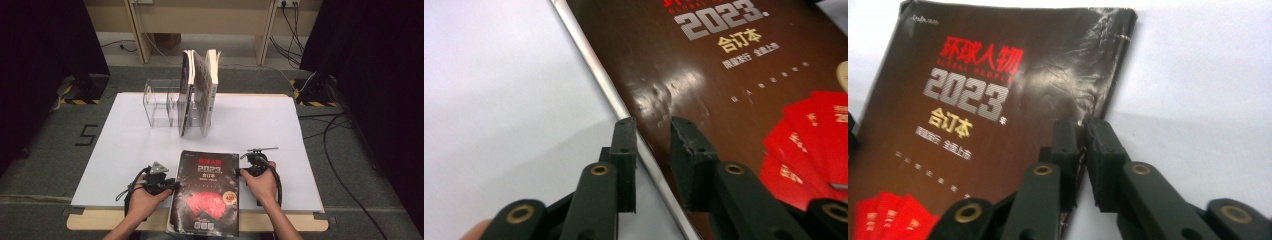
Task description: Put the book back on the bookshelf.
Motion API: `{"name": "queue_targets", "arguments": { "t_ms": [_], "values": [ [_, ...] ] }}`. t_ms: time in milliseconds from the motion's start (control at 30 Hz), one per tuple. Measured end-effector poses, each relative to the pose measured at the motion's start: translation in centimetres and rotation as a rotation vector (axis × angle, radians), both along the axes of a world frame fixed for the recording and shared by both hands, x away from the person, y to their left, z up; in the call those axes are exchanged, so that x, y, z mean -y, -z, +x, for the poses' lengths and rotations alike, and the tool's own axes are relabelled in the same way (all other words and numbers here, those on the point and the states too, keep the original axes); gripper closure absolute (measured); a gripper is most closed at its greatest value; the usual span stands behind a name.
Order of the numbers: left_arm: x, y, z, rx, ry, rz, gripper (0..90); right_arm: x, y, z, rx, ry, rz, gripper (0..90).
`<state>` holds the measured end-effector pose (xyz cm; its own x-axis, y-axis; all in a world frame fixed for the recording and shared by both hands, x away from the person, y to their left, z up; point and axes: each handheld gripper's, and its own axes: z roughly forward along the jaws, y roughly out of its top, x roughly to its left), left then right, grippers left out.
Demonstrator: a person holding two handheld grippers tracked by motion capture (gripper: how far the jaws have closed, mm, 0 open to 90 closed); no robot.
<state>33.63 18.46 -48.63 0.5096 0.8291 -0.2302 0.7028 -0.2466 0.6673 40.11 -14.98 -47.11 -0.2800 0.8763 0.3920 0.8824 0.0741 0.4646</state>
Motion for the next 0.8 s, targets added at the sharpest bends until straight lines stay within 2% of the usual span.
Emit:
{"name": "queue_targets", "arguments": {
  "t_ms": [33, 67, 133, 367, 467, 633, 800],
  "values": [
    [0.0, 0.0, 0.0, 0.004, -0.006, -0.004, 67.9, 0.2, -0.1, 0.4, 0.012, 0.015, 0.027, 75.4],
    [0.0, 0.1, 0.0, 0.008, -0.009, -0.003, 65.8, 0.3, -0.3, 0.7, 0.018, 0.029, 0.034, 73.2],
    [0.0, 0.1, 0.0, 0.016, -0.020, -0.013, 63.8, 0.2, -0.6, 1.4, 0.037, 0.038, 0.022, 71.3],
    [0.1, 0.4, 0.4, 0.028, -0.051, -0.041, 52.5, 0.1, -0.1, 3.2, 0.034, 0.064, 0.016, 66.3],
    [0.1, 0.3, 0.4, 0.044, -0.059, -0.030, 50.5, 0.2, 0.2, 3.6, 0.028, 0.086, 0.016, 65.7],
    [0.3, 0.5, 0.2, 0.061, -0.058, -0.029, 49.0, 0.1, 0.3, 4.2, 0.053, 0.094, 0.022, 64.6],
    [0.4, 0.6, 0.1, 0.072, -0.054, -0.022, 50.5, -0.3, 0.5, 4.6, 0.066, 0.082, 0.028, 64.9]
  ]
}}
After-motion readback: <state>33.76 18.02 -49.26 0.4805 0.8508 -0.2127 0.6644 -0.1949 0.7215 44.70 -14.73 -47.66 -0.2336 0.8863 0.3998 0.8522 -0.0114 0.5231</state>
